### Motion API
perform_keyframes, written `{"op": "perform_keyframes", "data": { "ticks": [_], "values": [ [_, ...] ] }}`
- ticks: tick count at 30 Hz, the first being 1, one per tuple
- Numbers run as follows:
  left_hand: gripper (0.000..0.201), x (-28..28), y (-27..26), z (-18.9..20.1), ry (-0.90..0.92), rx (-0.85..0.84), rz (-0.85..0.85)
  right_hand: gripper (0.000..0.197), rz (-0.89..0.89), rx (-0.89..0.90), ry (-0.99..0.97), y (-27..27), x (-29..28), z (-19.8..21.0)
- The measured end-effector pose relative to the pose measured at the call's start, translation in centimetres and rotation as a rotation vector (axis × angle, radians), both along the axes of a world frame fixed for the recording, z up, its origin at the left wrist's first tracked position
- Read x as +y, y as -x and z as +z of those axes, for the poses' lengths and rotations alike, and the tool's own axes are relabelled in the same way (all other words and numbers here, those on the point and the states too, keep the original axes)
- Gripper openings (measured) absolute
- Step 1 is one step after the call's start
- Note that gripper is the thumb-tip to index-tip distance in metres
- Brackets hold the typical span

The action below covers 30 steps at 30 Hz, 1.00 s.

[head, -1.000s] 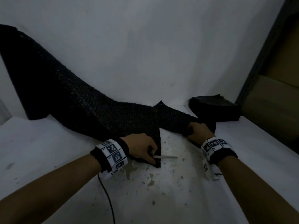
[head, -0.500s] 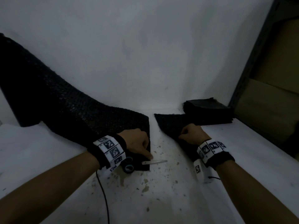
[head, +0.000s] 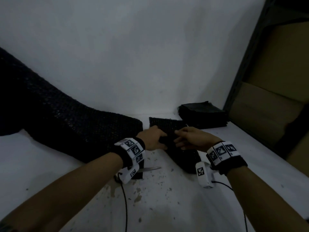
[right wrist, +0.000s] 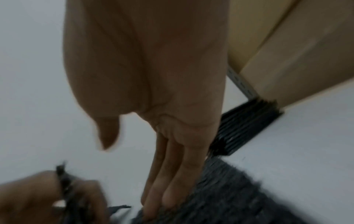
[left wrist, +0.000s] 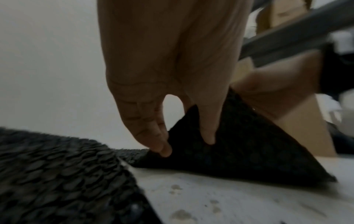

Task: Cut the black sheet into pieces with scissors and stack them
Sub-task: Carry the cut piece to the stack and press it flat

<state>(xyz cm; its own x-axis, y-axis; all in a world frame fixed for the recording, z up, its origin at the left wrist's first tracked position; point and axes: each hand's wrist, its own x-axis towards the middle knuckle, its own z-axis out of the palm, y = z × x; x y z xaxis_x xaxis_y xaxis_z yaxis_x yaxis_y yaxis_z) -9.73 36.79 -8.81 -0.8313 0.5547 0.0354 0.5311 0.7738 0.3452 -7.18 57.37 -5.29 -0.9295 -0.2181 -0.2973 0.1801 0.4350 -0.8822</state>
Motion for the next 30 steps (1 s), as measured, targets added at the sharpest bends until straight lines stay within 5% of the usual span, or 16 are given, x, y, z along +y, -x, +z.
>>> {"op": "perform_keyframes", "data": {
  "ticks": [6,8,11,14,17,21,26,30],
  "values": [
    [0.06,-2.8,2.1,0.9,-0.211,-0.11,0.222,0.076,0.249,0.125,-0.553,0.4,3.3,1.0],
    [0.061,-3.7,2.5,0.8,-0.307,-0.194,0.31,0.069,0.255,0.146,-0.596,1.0,3.9,0.6],
    [0.062,-4.9,2.7,0.1,-0.41,-0.211,0.394,0.031,0.153,0.222,-0.365,1.2,4.0,-0.4],
    [0.064,-5.4,2.7,-0.5,-0.437,-0.17,0.422,0.03,-0.027,0.192,0.009,0.9,3.4,-1.4],
    [0.058,-5.7,3.0,-0.7,-0.552,-0.232,0.434,0.025,-0.135,0.15,0.087,1.1,2.8,-2.3],
    [0.031,-5.3,2.6,-0.3,-0.787,-0.523,0.275,0.024,-0.267,0.091,0.098,0.9,2.0,-2.7],
    [0.021,-4.5,3.6,-0.5,-0.516,-0.459,0.297,0.03,-0.337,-0.021,-0.034,1.7,2.4,-3.3],
    [0.034,-3.6,4.1,-0.7,-0.347,-0.504,0.412,0.031,-0.325,-0.115,-0.189,1.7,3.2,-3.1]
  ]
}}
